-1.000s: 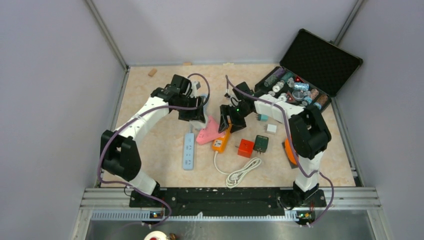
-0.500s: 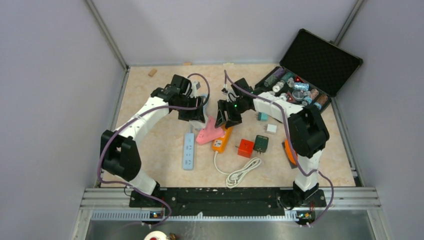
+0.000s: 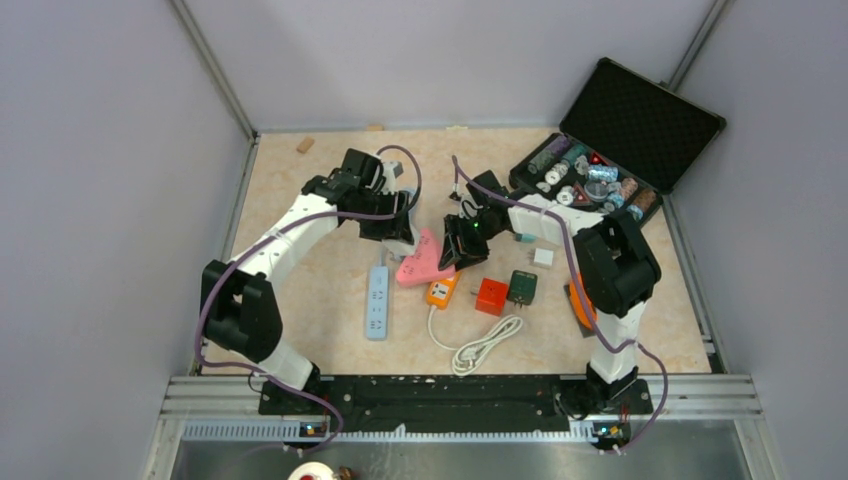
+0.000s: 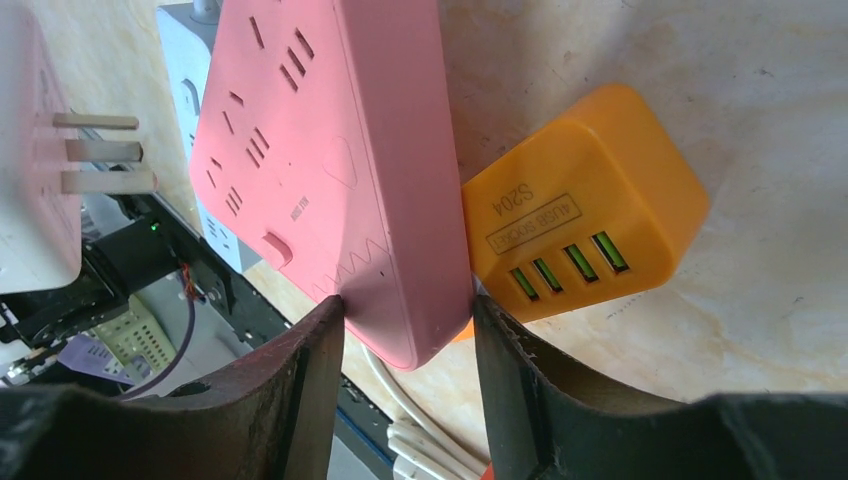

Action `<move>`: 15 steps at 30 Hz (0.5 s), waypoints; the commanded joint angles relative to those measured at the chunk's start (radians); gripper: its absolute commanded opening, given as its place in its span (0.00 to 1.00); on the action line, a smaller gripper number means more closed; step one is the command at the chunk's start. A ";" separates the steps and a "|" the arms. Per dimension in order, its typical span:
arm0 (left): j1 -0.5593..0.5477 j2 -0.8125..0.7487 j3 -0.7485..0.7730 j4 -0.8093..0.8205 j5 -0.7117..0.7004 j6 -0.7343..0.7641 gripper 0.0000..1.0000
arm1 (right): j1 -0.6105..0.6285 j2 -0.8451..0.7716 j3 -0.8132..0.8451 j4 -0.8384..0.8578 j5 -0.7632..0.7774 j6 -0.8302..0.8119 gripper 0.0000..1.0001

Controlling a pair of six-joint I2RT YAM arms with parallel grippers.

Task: Insert the plug
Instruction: Insert the plug into the socket.

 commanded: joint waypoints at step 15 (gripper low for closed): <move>-0.066 0.114 0.139 -0.110 -0.067 0.126 0.00 | 0.004 0.085 -0.048 -0.095 0.165 -0.034 0.43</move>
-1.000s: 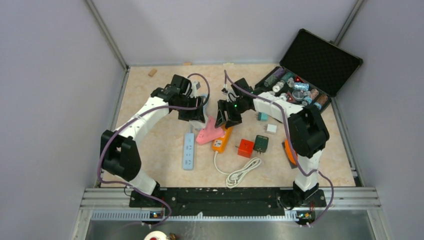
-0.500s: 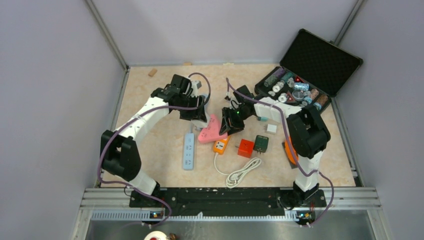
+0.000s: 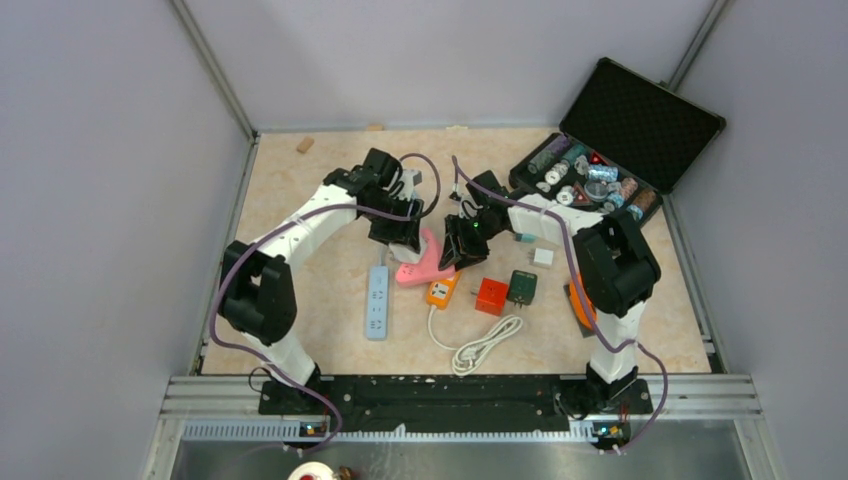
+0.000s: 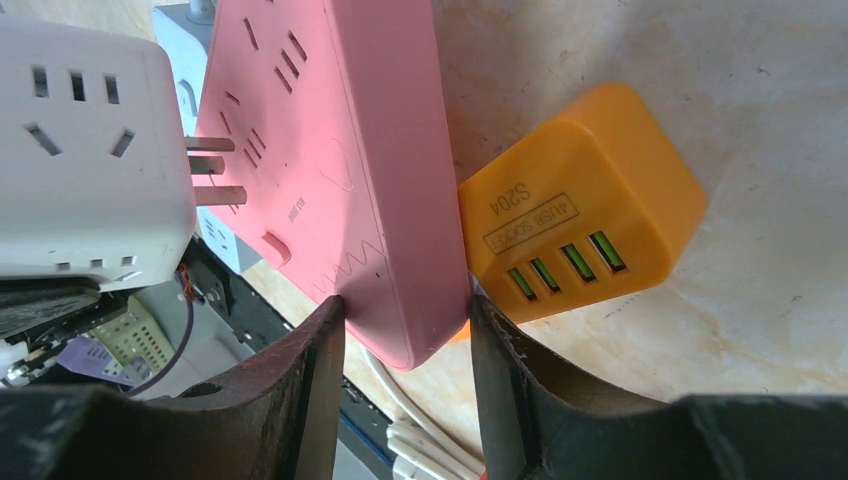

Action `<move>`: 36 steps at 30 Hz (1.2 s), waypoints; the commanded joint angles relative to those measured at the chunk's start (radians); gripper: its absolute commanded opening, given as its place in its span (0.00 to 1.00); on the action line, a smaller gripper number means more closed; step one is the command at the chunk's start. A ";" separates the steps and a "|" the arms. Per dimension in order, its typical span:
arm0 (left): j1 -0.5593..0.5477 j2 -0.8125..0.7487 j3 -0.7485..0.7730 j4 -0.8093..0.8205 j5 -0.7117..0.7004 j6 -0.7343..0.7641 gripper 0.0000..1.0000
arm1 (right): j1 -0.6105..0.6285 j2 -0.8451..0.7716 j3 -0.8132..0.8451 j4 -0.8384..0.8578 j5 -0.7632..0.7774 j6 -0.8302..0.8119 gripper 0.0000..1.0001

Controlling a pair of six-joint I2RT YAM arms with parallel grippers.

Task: Insert the plug
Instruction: Insert the plug into the socket.

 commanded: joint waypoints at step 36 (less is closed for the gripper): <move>-0.055 0.048 0.032 0.053 -0.136 0.038 0.00 | -0.002 0.113 -0.071 -0.112 0.153 -0.033 0.13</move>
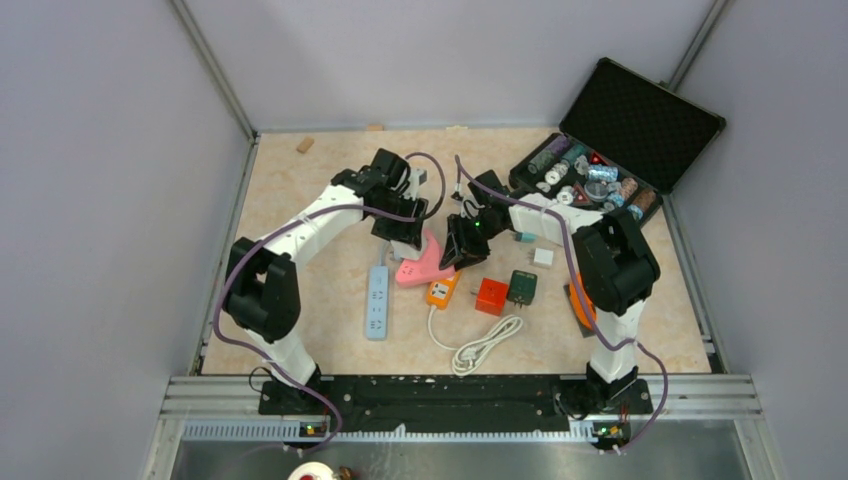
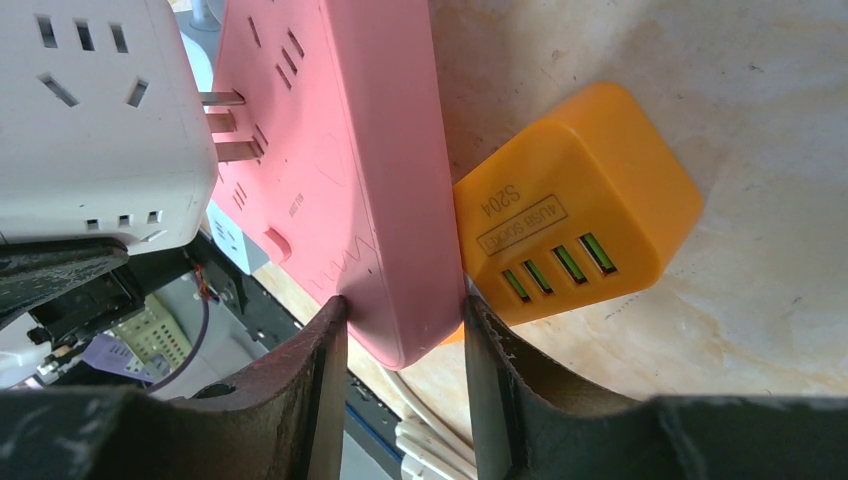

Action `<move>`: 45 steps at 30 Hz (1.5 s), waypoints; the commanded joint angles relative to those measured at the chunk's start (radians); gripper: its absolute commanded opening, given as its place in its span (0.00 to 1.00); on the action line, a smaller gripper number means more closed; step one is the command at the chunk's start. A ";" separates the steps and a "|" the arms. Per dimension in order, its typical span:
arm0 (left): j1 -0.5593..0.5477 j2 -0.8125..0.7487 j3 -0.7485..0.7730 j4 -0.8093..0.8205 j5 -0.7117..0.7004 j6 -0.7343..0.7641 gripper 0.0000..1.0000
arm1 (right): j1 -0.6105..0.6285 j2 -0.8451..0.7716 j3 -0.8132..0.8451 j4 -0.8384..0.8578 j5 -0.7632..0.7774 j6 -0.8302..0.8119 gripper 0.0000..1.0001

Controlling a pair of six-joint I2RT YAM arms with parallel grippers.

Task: Insert the plug
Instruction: Insert the plug into the socket.

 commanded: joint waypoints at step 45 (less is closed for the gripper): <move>-0.046 -0.062 -0.372 0.320 0.013 -0.059 0.00 | 0.010 0.136 -0.088 -0.129 0.109 -0.062 0.00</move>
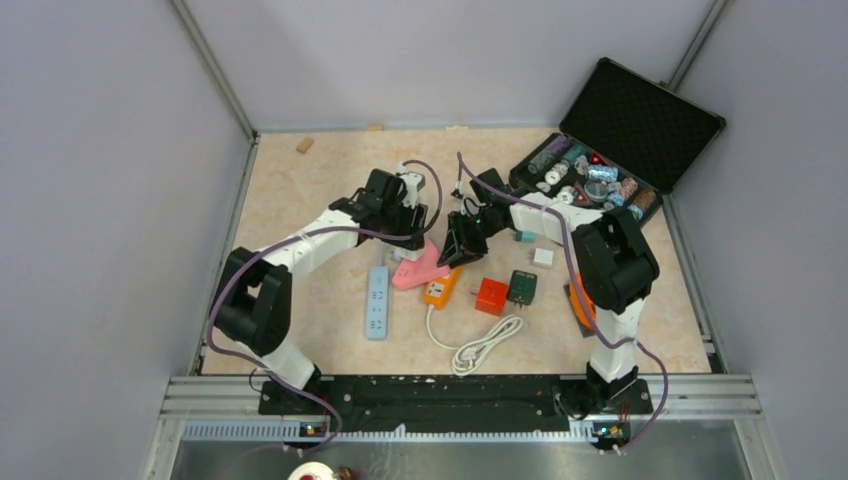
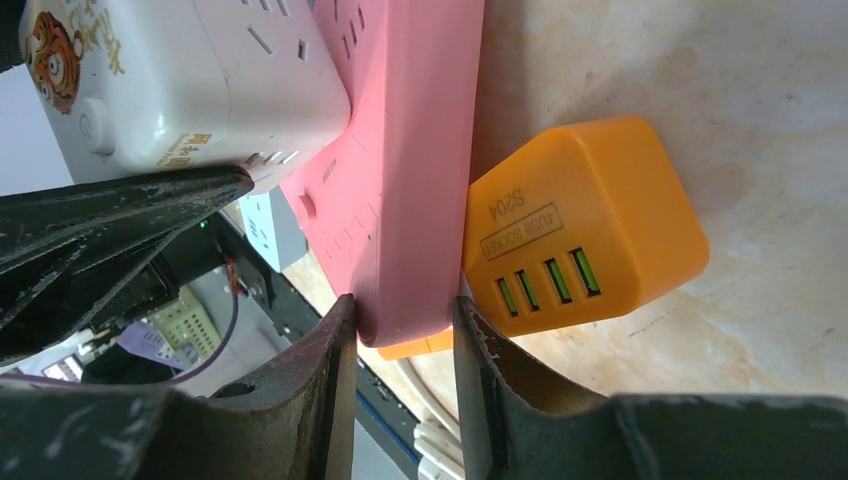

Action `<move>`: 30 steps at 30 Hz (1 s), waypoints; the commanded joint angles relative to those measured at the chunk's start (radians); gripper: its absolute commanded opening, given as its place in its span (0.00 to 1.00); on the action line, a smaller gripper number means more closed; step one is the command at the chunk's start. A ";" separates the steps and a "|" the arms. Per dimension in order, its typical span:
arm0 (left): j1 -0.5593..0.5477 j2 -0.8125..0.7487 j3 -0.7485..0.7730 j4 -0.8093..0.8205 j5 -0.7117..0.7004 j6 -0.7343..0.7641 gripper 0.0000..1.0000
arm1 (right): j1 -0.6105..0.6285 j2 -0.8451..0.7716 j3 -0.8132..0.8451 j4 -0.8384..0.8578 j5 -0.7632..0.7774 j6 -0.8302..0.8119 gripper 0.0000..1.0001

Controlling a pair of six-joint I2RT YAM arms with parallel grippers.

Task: Insert the plug
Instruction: Insert the plug into the socket.

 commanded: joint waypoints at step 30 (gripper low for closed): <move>-0.030 -0.272 -0.697 0.579 0.119 -0.329 0.00 | 0.023 0.116 -0.047 -0.192 0.142 -0.072 0.00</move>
